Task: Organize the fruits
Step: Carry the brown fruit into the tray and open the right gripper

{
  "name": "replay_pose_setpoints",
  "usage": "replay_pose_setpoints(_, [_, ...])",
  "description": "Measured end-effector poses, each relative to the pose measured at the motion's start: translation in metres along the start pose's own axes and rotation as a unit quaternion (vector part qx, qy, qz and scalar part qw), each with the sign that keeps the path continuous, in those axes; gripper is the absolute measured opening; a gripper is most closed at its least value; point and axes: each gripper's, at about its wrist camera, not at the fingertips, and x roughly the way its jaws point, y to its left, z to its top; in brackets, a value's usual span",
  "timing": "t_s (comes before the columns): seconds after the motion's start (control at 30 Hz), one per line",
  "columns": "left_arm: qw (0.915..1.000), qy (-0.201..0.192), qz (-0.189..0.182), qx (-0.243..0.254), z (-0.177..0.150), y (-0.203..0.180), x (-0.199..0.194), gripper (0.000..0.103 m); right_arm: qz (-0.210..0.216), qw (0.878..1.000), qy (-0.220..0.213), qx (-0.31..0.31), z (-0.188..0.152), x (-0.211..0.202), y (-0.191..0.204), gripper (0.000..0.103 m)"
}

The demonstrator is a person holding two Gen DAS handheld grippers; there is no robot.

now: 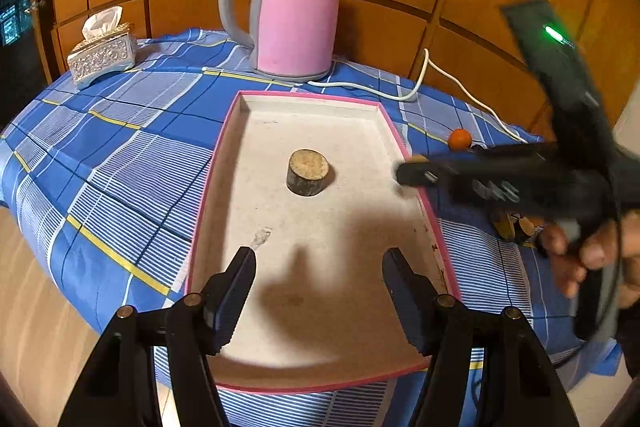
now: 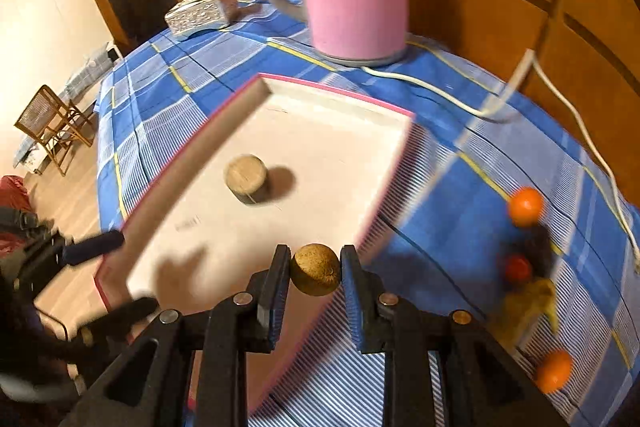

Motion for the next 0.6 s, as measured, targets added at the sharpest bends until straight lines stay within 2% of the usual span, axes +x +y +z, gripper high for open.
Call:
replay_pose_setpoints(0.1, [1.0000,0.003,0.003,-0.003,0.000,0.003,0.001,0.067,0.007,1.000,-0.006,0.020,0.019,0.016,0.005,0.026])
replay_pose_setpoints(0.2, [0.9999,0.005,0.007,-0.007,0.000,0.006,0.002,0.067,-0.008,0.999,-0.015,0.036,0.029,0.025,0.003,0.040])
replay_pose_setpoints(0.27, [0.9999,0.005,0.009,-0.011,0.000,0.008,0.003,0.067,0.001,0.998,-0.015,0.057,0.030,0.027,-0.003,0.040])
replay_pose_setpoints(0.47, [0.9998,0.005,0.011,-0.012,0.002,0.007,0.003,0.067,-0.013,0.997,-0.038,0.068,0.006,0.005,-0.009,0.040])
replay_pose_setpoints(0.6, [0.9999,0.006,0.011,-0.005,0.002,0.003,0.003,0.067,-0.043,0.996,-0.056,0.055,-0.018,-0.019,-0.007,0.041])
